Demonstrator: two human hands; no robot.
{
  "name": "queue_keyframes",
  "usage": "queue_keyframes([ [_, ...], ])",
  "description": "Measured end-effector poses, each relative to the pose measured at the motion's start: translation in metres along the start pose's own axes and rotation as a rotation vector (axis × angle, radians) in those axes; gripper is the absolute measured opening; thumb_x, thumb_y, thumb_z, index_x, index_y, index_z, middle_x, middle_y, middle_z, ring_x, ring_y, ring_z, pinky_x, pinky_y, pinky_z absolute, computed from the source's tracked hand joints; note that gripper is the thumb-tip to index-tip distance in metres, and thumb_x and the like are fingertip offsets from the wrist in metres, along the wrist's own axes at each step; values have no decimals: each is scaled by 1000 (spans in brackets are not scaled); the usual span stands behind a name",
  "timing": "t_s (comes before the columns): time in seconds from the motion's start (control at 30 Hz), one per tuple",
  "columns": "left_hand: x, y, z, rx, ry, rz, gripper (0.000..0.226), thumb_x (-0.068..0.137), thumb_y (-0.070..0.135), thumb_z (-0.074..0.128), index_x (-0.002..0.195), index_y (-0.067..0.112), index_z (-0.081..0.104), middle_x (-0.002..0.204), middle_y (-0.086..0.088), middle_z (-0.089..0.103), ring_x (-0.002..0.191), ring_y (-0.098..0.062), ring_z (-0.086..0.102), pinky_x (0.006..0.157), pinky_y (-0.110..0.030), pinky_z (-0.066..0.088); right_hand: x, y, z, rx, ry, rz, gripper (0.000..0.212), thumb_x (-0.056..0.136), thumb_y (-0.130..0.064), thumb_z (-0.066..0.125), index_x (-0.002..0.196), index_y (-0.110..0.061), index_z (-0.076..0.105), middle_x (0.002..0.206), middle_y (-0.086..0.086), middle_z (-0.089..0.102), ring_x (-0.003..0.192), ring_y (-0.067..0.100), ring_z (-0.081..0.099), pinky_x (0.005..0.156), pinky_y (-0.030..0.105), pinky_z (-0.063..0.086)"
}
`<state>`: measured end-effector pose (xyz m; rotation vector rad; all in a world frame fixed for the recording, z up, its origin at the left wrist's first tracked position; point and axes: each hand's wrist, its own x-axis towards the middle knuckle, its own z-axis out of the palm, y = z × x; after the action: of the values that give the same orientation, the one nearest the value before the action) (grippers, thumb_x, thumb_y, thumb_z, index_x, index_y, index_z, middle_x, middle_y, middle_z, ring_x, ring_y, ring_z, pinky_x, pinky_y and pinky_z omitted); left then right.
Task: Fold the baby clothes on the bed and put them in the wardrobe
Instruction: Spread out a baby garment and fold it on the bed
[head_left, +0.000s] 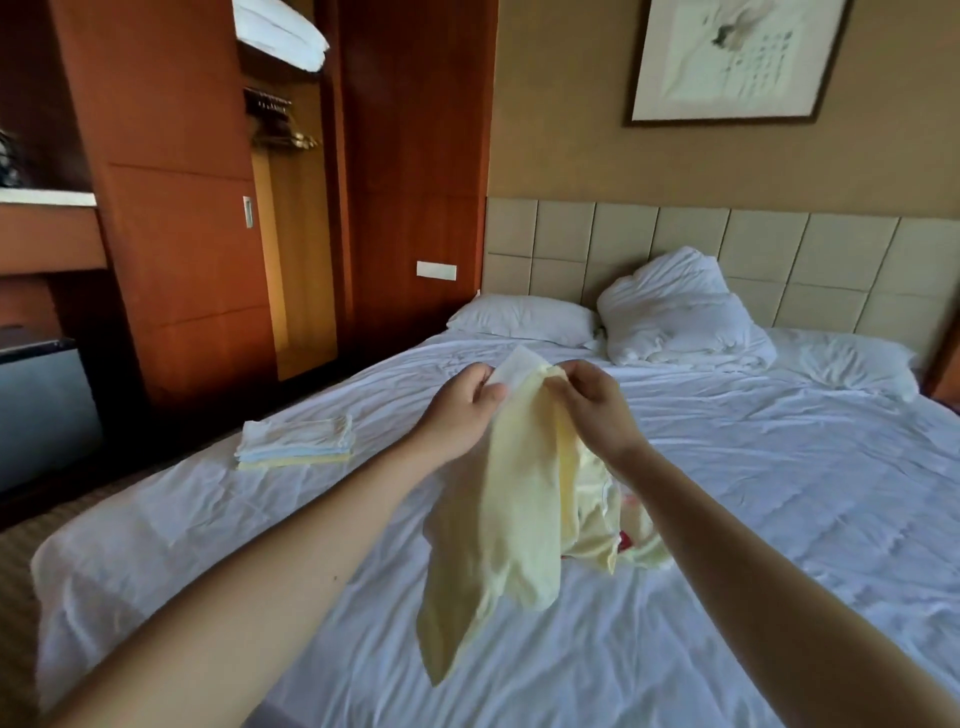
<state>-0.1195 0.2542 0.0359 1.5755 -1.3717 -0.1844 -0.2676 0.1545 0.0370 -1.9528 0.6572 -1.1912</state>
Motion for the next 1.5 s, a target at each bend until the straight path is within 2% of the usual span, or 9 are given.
queue_keyframes([
  [0.17,21,10,-8,85,0,153,25,96,31,52,73,28,43,66,10,45,62,-8,42,60,-33,33,-1,-20,-21,192,-34,2,7,91,-12,58,86,-7,59,73,0,56,64,7,51,54,14,40],
  [0.47,-53,-68,61,147,-274,14,23,96,29,58,75,32,48,62,16,49,61,-1,45,59,-26,35,-89,67,-10,87,-167,278,8,73,-21,64,73,-17,56,67,5,49,58,11,45,50,23,35],
  [0.53,-74,-90,76,166,-377,-49,6,96,31,57,91,33,58,77,19,59,77,-6,56,70,-27,43,-108,90,-11,-133,-177,276,12,74,-25,67,69,-24,56,59,-7,46,53,7,40,52,24,33],
  [0.63,-98,-123,91,189,-438,-151,34,94,32,52,127,30,59,125,11,61,115,-7,58,100,-33,46,-133,116,-11,-421,-217,317,12,73,-24,65,67,-28,55,52,-9,45,53,8,43,55,28,35],
  [0.7,-111,-139,95,200,-435,-231,37,97,26,51,134,28,54,136,6,54,125,-12,52,105,-37,43,-147,128,-9,-522,-222,424,6,72,-24,62,76,-28,60,59,-8,52,63,14,52,56,27,37],
  [0.83,-136,-163,98,249,-477,-363,30,100,26,46,129,32,52,117,12,56,115,-14,58,100,-37,46,-171,142,-1,-712,-243,527,22,78,-25,56,98,-32,63,84,-11,64,87,16,61,65,25,38],
  [0.97,-160,-175,102,299,-559,-378,32,101,23,42,131,32,51,127,13,57,114,-10,56,98,-31,46,-197,159,10,-767,-228,512,30,82,-26,52,110,-32,62,106,-7,68,98,18,62,70,28,40],
  [1.33,-176,-184,108,399,-613,-291,33,99,36,42,129,32,57,136,8,51,115,-15,55,93,-35,48,-242,186,9,-802,-100,628,24,89,-27,51,109,-23,63,108,-3,66,87,20,60,59,28,37],
  [1.5,-166,-181,116,439,-656,-284,21,98,28,47,106,24,67,129,8,50,103,-15,55,79,-27,42,-237,187,1,-749,-96,719,23,88,-31,54,107,-27,66,99,-6,66,76,13,52,51,24,31],
])
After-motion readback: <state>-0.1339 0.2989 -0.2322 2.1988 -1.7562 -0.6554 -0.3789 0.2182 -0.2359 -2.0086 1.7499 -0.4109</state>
